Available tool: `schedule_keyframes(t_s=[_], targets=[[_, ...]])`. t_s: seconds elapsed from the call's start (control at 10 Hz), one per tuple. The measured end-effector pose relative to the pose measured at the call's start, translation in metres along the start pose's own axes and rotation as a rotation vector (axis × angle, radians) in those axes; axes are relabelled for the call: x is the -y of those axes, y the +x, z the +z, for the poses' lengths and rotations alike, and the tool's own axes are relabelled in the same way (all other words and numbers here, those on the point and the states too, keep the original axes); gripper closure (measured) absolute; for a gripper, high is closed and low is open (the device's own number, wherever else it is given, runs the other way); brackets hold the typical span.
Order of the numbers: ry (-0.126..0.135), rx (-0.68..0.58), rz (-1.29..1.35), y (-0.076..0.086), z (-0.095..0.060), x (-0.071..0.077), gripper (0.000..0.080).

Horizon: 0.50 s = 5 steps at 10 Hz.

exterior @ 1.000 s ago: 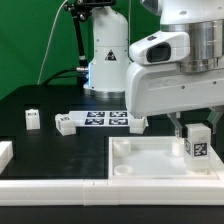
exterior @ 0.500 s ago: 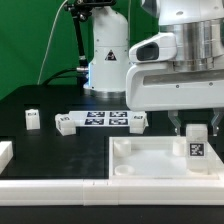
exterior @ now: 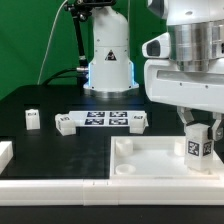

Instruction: Assemble one leg

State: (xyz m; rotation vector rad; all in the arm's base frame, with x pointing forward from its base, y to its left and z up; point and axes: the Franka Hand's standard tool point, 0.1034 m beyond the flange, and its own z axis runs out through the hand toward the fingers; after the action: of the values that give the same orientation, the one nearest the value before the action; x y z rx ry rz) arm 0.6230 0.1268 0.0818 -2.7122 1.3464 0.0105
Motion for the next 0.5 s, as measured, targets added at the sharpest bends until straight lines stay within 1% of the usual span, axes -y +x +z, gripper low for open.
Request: schedule_keyframes(t_s=[0.1,0.2,0.3,0.4,0.5], targets=[[0.003,0.0,0.038,0.0002,0.0001,0.0002,0.0508],[-0.003,0.003,-0.043,0.0004,-0.0001,-0.0006,0.0508],[-0.034,0.022,-0.148,-0.0003,-0.003,-0.0016,0.0352],[-0.058,0.017,-0.244,-0.0028,-0.0047,0.0013,0.0226],[-0.062,0.016,-0.36,-0.0037,-0.0045,0.0016,0.0226]])
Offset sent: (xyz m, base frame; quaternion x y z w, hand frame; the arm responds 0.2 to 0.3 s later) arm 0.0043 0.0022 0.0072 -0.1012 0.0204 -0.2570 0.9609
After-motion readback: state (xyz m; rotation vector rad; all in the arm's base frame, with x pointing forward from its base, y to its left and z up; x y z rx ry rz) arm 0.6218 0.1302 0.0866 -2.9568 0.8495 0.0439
